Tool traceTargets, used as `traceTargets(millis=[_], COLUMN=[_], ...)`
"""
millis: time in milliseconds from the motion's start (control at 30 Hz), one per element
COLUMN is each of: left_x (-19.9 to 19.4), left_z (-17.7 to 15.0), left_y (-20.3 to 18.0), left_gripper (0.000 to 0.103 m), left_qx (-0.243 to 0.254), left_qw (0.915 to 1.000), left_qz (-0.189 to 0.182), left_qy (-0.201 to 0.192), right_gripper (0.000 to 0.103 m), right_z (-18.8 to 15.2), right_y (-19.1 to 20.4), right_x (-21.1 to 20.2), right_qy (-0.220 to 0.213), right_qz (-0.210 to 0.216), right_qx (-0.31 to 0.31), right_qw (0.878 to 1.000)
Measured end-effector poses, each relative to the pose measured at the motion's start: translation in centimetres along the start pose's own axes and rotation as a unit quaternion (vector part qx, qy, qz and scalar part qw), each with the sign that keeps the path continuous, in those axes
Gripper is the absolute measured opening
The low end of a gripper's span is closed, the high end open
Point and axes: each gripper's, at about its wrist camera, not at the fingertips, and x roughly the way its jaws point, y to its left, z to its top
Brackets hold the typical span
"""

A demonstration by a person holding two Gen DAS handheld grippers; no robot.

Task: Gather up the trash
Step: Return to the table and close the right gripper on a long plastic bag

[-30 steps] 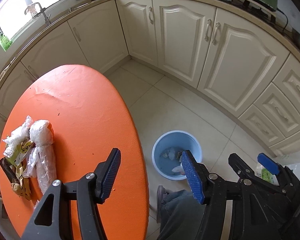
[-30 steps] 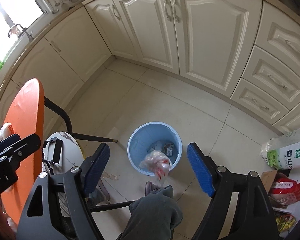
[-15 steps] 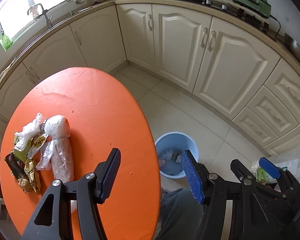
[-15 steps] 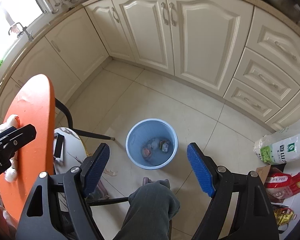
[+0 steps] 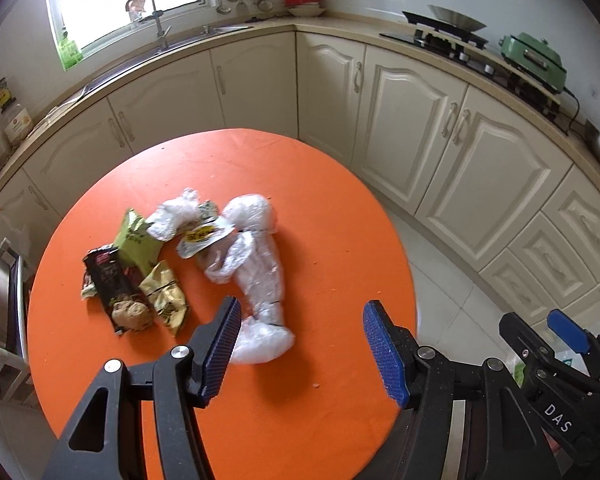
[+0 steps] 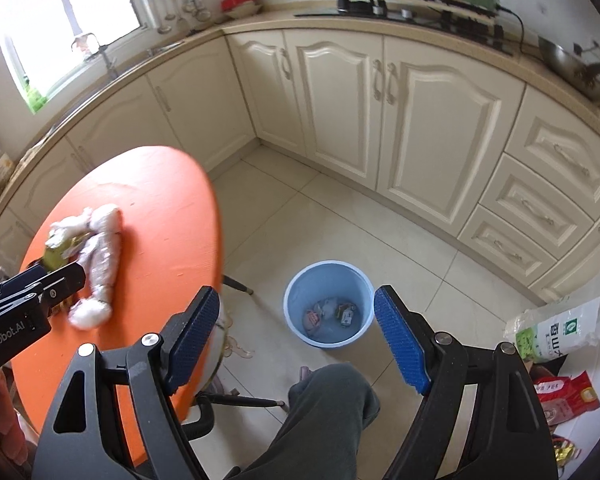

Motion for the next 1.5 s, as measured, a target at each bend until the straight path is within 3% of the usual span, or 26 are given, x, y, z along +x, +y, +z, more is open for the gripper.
traceTargets(millis=[300,567,967,1100,1267,1333,1500], left_x=[-4.6,-6.3,-1.7,0.4,2.8,3.8,6.4], left_z=[-3.0,-4.1,-1.1,0.3,1.9,2.4,3.3], left_y=[8.4,14.2,18.2,18.1,17.2,16.5,15.6], left_gripper=[0.059,0.059,0.059,0.059,0.059,0.059,0.059], left_qx=[-0.077,-0.131,-0.159,-0.163,-0.173,-0.171,-0.181], left_qw=[0.9963,0.9902,0.9868,0.9858,0.9834,0.9835,0.9805], left_qz=[0.037,0.049,0.022,0.011,-0.013,-0.016,-0.022], left_qy=[-0.011,-0.011,0.025,0.04,0.054,0.058,0.074], right_gripper=[0.082,0.082,0.082,0.079,0.06,0.058,0.032], right_z=[-1.1,-1.0,0.6,0.9,0.9,0.9,1.3], right_y=[7.3,12.7,19.2,21.0,21.8,21.4,20.1], right_x=[-1.3,0.0,6.5,9.1,12.0,12.9,12.8], right_qy=[0.005,0.027,0.083,0.09,0.112,0.125,0.131], right_qz=[0.035,0.063,0.057,0.029,0.026,0.051,0.098], right_qx=[-0.059,-0.098,-0.158,-0.188,-0.215,-0.211,-0.211], right_qw=[0.998,0.993,0.982,0.978,0.97,0.968,0.964])
